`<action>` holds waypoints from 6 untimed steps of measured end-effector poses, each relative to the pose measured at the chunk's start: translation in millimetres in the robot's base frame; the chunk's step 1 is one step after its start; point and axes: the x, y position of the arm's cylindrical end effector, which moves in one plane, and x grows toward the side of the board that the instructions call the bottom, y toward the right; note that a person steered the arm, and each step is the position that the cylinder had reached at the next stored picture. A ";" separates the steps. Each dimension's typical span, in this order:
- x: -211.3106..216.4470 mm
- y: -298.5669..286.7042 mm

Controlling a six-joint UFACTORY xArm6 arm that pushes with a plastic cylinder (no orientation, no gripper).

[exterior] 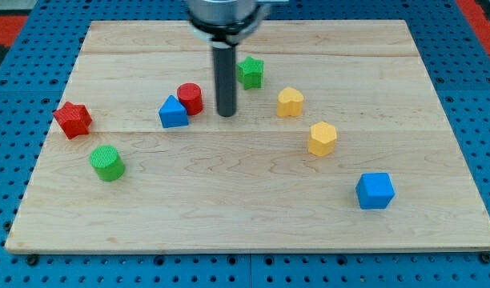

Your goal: Separate the red circle and blue triangle away from each other

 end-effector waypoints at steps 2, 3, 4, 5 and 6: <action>38.4 -54.5; 60.6 -53.5; 79.8 -25.9; 78.6 -50.9; 68.9 -102.9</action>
